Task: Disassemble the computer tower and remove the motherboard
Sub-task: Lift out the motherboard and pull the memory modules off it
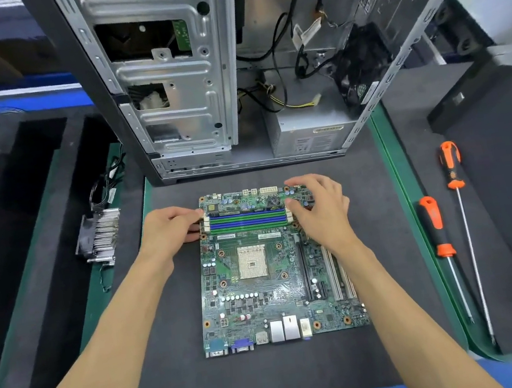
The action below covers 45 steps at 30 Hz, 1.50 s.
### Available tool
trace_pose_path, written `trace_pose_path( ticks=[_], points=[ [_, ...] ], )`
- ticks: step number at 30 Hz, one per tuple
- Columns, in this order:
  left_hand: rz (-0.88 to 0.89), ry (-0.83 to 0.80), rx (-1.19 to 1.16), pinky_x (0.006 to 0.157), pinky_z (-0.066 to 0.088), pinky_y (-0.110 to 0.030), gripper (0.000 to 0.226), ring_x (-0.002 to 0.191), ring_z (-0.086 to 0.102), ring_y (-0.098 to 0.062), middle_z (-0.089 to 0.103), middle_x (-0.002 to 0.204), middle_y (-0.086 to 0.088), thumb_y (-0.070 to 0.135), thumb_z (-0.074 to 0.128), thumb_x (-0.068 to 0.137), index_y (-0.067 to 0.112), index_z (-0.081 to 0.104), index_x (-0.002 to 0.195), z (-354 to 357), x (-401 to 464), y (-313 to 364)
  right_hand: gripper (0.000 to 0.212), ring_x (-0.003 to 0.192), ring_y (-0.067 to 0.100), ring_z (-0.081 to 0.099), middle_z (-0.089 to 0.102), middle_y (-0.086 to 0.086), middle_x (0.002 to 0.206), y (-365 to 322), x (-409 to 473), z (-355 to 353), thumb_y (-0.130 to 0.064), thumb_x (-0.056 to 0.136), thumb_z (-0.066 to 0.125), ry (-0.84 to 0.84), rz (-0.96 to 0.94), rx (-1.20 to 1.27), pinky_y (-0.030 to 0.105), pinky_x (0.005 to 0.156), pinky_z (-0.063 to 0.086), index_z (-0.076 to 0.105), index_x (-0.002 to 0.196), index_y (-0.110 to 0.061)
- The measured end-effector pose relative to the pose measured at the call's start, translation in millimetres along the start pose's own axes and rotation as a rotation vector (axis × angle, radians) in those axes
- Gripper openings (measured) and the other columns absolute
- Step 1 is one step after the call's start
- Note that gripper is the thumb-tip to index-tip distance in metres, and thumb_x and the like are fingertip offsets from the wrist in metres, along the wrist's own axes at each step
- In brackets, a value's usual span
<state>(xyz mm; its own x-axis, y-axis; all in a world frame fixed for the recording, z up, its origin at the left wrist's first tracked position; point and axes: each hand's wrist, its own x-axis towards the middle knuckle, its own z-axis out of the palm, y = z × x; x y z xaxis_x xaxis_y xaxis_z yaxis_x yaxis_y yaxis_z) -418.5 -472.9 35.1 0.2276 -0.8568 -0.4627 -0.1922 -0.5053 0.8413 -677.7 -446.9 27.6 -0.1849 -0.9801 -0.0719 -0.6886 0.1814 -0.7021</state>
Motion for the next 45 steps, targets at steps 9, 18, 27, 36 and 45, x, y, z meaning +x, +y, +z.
trace_pose_path(
  ticks=[9,18,27,36,45],
  points=[
    [0.004,-0.006,0.007,0.07,0.058,-0.03,0.011,0.081,0.069,-0.022,0.072,0.087,-0.015,0.016,0.076,0.084,0.006,0.074,0.082,0,1,-1,0.03,0.148,0.013,0.018,0.036,-0.006,0.151,-5,10,-11,-0.031,0.1,0.058,-0.219,0.067,-0.05,0.04,0.119,0.009,0.062,0.128,-0.039],
    [0.018,0.015,0.004,0.07,0.058,-0.029,0.011,0.087,0.069,-0.025,0.072,0.092,-0.016,0.017,0.075,0.086,0.006,0.073,0.083,1,-3,-1,0.031,0.148,0.012,0.02,0.037,-0.008,0.153,-3,5,-12,-0.023,0.102,0.055,-0.193,0.072,0.013,0.038,0.119,0.008,0.064,0.127,-0.039],
    [0.777,0.011,0.746,0.096,0.035,-0.035,0.024,0.108,0.051,-0.016,0.061,0.11,0.005,0.022,0.067,0.092,0.023,0.067,0.116,36,-22,2,0.031,0.149,0.016,0.022,0.042,-0.005,0.151,-2,-3,-1,-0.02,0.101,0.056,-0.09,0.02,0.027,0.036,0.119,0.007,0.069,0.119,-0.042],
    [0.823,0.184,0.573,0.076,0.052,-0.035,0.01,0.083,0.061,-0.012,0.069,0.092,0.01,0.026,0.062,0.095,0.023,0.068,0.103,17,-34,33,0.028,0.094,0.0,0.059,0.068,-0.009,0.098,-51,-21,-10,-0.05,0.096,0.057,0.163,0.022,0.248,0.024,0.085,0.049,0.071,0.094,-0.026],
    [0.369,0.066,0.082,0.071,0.049,-0.009,0.016,0.079,0.068,-0.002,0.075,0.086,0.006,0.01,0.074,0.085,0.02,0.075,0.098,-36,-74,10,0.021,0.054,0.007,0.062,0.067,0.008,0.071,-127,-25,60,-0.011,0.101,0.057,-0.315,0.122,0.659,0.029,0.058,0.058,0.074,0.099,0.001]
  ],
)
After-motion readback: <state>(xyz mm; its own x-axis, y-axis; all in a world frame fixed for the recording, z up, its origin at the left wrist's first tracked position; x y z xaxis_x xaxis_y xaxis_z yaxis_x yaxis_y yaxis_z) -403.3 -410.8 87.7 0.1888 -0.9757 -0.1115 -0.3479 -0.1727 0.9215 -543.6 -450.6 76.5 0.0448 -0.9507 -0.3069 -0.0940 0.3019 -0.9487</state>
